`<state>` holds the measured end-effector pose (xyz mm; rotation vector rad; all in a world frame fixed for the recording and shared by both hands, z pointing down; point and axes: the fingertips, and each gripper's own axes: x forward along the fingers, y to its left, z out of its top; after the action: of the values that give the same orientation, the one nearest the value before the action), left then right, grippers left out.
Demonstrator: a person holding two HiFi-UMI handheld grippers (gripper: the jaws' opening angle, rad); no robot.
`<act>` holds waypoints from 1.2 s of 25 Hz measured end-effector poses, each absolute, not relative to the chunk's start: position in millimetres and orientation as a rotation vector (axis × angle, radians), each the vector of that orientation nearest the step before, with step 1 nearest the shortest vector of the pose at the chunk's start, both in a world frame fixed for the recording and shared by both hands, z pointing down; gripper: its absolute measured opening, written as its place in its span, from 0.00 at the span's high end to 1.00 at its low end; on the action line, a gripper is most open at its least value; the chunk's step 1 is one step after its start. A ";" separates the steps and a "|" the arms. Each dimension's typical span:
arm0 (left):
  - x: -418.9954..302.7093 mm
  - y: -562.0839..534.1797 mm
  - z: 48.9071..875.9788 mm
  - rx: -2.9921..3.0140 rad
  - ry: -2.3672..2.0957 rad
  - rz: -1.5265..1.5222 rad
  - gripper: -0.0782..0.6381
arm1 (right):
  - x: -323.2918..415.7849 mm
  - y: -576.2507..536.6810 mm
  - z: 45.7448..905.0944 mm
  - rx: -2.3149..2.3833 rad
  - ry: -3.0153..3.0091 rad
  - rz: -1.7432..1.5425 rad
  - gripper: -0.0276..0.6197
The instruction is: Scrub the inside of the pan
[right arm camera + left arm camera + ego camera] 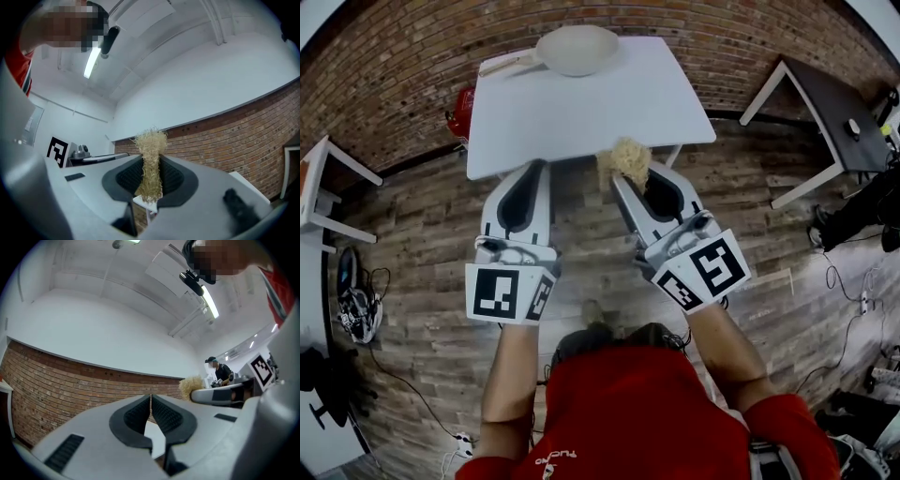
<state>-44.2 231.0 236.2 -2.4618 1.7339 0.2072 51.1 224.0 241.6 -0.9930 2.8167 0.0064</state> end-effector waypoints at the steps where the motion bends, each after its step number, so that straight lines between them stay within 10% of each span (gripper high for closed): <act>1: -51.9 220.2 236.9 -2.468 1.730 0.207 0.86 | 45.7 213.5 241.8 -1.007 2.812 0.003 0.82; 30: -103.3 -132.3 256.0 -2.427 1.820 0.213 0.86 | -7.6 -132.1 260.0 -0.935 2.871 0.023 0.82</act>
<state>-103.3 -132.3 256.0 -2.4266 1.8199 0.2131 -7.6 -132.1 260.0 -0.9352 2.8715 0.0226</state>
